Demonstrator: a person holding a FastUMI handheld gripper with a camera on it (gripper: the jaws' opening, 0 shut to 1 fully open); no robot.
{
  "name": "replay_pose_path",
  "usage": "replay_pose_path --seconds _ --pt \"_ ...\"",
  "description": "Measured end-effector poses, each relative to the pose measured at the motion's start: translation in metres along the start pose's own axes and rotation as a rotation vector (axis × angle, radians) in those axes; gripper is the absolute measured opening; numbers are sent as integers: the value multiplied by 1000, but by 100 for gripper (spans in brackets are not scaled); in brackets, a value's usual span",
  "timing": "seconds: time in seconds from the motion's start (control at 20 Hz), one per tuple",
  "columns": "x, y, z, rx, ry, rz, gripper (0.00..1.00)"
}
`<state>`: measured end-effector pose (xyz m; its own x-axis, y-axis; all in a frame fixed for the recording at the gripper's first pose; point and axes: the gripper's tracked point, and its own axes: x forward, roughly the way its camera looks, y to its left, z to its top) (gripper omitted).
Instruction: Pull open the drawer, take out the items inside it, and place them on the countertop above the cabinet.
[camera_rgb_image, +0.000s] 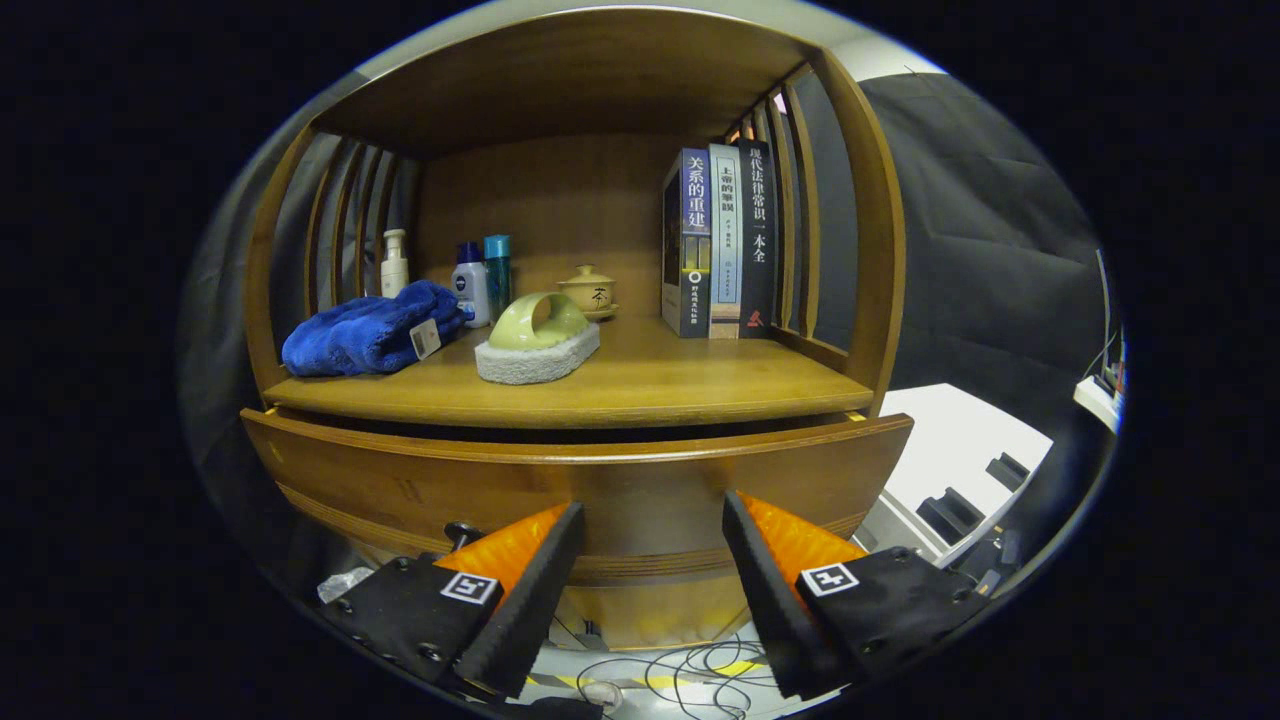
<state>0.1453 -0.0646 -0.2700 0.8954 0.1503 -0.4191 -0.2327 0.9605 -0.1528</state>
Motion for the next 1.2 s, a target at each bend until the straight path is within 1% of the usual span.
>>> replay_pose_path --seconds 0.2,0.4,0.7,0.9,1.2 --pt "16 1 4 23 -2 0 95" --pt "17 2 3 37 -1 25 94" --pt "13 5 4 78 -13 -12 96" --pt "-4 23 29 110 -53 -5 96" --pt "-49 43 82 102 -120 -25 96"
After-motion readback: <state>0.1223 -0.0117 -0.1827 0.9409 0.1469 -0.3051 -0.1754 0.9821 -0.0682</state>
